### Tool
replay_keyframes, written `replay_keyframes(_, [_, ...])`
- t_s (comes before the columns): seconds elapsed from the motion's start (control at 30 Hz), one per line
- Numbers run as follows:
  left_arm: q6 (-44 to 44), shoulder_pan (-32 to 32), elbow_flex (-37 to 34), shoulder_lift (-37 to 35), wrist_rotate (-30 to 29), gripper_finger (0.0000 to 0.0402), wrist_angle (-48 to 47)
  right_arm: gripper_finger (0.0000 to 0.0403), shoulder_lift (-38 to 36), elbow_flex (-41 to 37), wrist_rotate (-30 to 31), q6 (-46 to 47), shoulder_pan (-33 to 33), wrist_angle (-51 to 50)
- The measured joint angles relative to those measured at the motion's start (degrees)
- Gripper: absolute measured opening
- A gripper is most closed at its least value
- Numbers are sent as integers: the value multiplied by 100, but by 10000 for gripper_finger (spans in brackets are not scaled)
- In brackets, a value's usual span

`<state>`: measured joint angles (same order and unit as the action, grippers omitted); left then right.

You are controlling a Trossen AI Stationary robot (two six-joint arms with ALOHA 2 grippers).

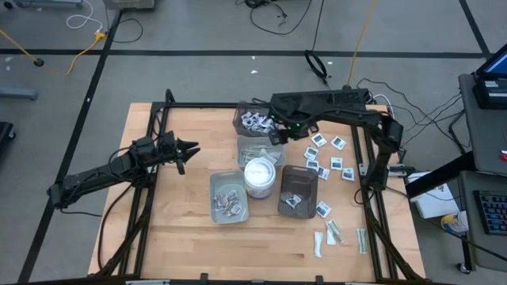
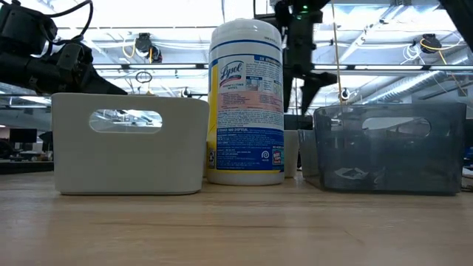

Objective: Pick & Place First Aid Supplies
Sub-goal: Put the bandage into the top gray bin

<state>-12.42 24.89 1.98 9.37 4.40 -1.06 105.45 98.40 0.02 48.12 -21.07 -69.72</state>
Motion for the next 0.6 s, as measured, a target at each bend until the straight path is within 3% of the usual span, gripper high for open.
replay_keyframes(0.3, [1, -1, 0, 0, 0, 129, 0, 201, -1131, -1605, 17, 1184, 787, 241])
replay_keyframes(0.6, [1, 0, 1, 0, 0, 129, 2, 201, -2025, -2510, -7, 2891, 2552, 201])
